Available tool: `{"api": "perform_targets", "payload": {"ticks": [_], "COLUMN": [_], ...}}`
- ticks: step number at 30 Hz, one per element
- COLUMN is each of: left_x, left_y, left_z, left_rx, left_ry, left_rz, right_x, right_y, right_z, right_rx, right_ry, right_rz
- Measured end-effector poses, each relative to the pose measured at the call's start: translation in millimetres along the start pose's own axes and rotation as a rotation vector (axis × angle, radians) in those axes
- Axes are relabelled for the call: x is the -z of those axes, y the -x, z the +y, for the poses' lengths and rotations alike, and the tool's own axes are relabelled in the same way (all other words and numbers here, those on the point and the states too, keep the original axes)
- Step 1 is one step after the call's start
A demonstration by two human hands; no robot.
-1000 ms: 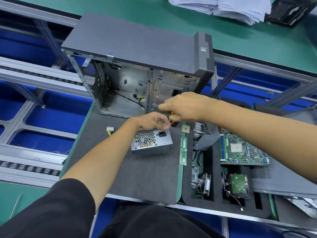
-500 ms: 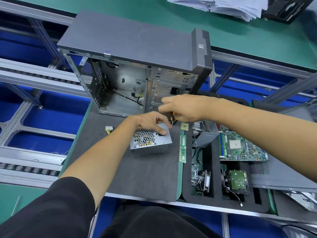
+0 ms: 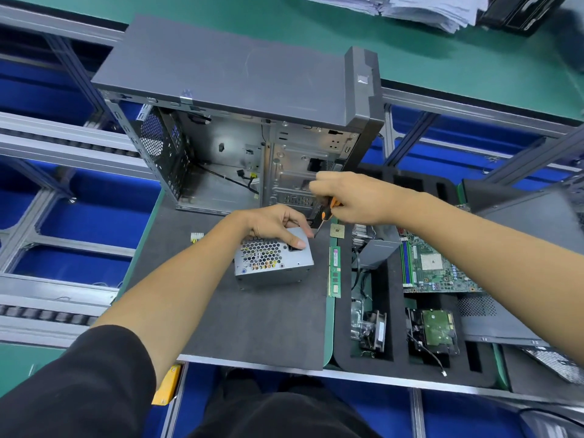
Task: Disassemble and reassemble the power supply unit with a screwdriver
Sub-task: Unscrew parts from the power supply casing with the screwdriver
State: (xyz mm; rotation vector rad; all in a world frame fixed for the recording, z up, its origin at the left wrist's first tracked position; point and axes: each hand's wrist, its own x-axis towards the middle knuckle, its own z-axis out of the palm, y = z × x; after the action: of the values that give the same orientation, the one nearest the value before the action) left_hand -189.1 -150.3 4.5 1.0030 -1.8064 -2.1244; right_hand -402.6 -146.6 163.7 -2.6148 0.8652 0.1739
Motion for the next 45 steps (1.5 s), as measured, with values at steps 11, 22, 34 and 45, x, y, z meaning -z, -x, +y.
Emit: {"api": "perform_targets", "payload": {"ticks": [11, 22, 34, 45], "left_x": [7.5, 3.2, 5.7, -16.0], "left_y": [0.2, 3.7, -5.5, -7.9], "left_z": [8.4, 15.6, 14.1, 59.0], "left_rx": [0.15, 0.215, 0.414, 0.244], "left_ry": [-0.143, -0.192, -0.001, -0.276], "left_rz": [0.005, -0.048, -0.095, 0.092], "right_x": [-9.5, -82.9, -153.0, -161.2], "right_y": [39.0, 50.0, 66.8, 82.0], "right_z": [19.7, 41.7, 54.4, 69.1], "right_rx": [-0.103, -0.349, -0.535, -0.538], "right_ry": [-0.159, -0.435, -0.867, -0.809], "right_rz": [0.22, 0.389, 0.633, 0.631]}}
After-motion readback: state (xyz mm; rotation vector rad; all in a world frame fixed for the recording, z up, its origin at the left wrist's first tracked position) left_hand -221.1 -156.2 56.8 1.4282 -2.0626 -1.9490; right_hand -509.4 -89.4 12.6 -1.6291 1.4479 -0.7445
